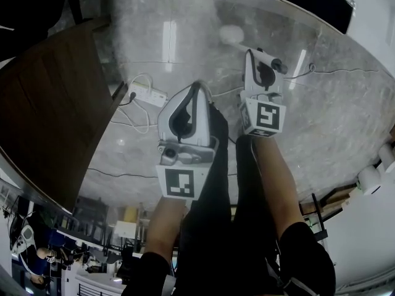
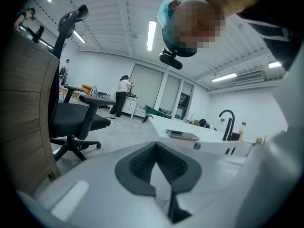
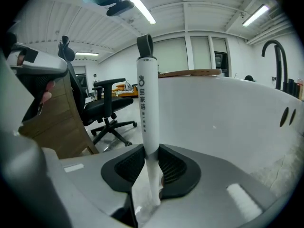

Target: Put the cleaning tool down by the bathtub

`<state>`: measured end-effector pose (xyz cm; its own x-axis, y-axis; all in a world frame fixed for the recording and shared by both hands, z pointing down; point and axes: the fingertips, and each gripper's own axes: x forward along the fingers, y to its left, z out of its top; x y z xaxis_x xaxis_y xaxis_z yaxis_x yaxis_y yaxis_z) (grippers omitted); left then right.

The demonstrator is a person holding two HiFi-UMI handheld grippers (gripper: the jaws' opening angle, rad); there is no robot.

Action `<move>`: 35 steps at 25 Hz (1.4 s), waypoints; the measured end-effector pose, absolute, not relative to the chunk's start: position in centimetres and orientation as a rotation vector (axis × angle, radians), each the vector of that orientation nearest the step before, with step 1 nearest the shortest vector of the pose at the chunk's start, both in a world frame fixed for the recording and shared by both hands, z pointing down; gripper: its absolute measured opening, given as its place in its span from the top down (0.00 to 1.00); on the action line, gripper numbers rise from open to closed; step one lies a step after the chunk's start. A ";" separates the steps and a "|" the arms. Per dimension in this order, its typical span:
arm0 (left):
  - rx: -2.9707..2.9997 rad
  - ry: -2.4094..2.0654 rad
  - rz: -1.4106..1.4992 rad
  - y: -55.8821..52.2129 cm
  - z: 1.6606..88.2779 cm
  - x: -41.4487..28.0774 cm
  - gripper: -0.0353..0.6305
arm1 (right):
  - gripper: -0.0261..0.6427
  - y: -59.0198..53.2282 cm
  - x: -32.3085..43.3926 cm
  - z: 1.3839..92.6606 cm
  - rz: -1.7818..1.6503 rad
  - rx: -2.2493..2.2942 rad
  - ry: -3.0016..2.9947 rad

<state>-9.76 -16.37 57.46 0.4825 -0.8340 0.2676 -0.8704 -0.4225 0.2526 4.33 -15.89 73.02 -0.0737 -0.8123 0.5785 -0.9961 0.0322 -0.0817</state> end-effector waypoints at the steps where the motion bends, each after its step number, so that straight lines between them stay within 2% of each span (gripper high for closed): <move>1: 2.376 -1.433 0.143 -16.3 57.6 -9.9 0.94 | 0.82 -15.8 4.3 73.4 0.673 1.834 -1.940; 18: 2.363 -1.439 0.159 -15.6 59.5 -10.4 0.94 | 0.82 -14.1 3.8 80.4 0.721 1.763 -1.866; 35: 2.355 -1.427 0.146 -16.4 60.5 -10.9 0.94 | 0.82 -14.5 3.2 83.1 0.724 1.734 -1.833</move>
<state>-10.93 -16.44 60.45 0.4785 -0.8318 0.2815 -0.8716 -0.4109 0.2675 3.16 -14.55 83.11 -0.0536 -0.7263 0.6853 -0.9986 0.0421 -0.0335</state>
